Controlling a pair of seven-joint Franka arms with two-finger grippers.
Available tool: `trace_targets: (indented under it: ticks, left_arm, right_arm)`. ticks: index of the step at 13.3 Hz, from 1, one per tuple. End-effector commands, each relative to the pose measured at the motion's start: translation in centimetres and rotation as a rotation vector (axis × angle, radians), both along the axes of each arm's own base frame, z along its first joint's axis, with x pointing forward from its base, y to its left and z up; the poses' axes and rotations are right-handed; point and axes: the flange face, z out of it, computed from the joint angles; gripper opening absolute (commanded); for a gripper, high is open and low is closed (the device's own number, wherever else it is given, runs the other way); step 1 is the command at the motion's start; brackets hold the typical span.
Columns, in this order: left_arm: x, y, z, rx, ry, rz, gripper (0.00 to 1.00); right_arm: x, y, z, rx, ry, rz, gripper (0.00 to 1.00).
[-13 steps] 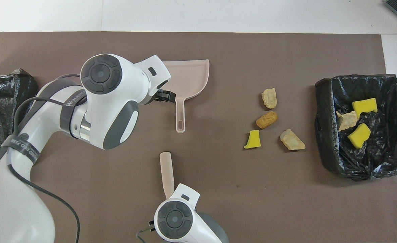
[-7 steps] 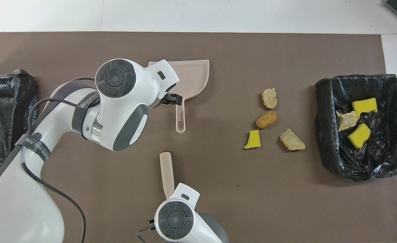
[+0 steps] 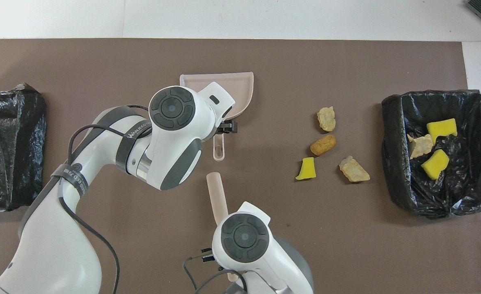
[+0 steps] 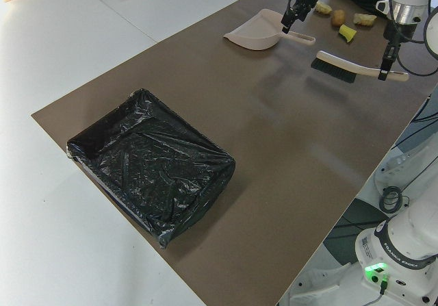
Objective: Sweep and dump trash in bin
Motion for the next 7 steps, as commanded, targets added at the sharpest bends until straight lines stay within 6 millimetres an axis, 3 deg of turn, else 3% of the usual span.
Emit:
trace_targets:
  ticks: [1, 3, 7]
  left_arm:
    - [-0.5, -1.9, -3.1, 0.004, -0.009, 0.01, 0.95]
    - [-1.3, -2.8, -4.4, 0.018, 0.017, 0.005, 0.85]
    - [-2.0, -2.5, -3.3, 0.056, 0.064, 0.02, 0.71]
  right_arm:
    - [0.8, -6.4, 4.3, -0.079, 0.004, -0.046, 0.0]
    - [1.8, -10.0, 5.2, -0.181, -0.005, -0.06, 0.0]
    - [6.3, -19.5, 3.8, -0.422, -0.092, -0.015, 0.0]
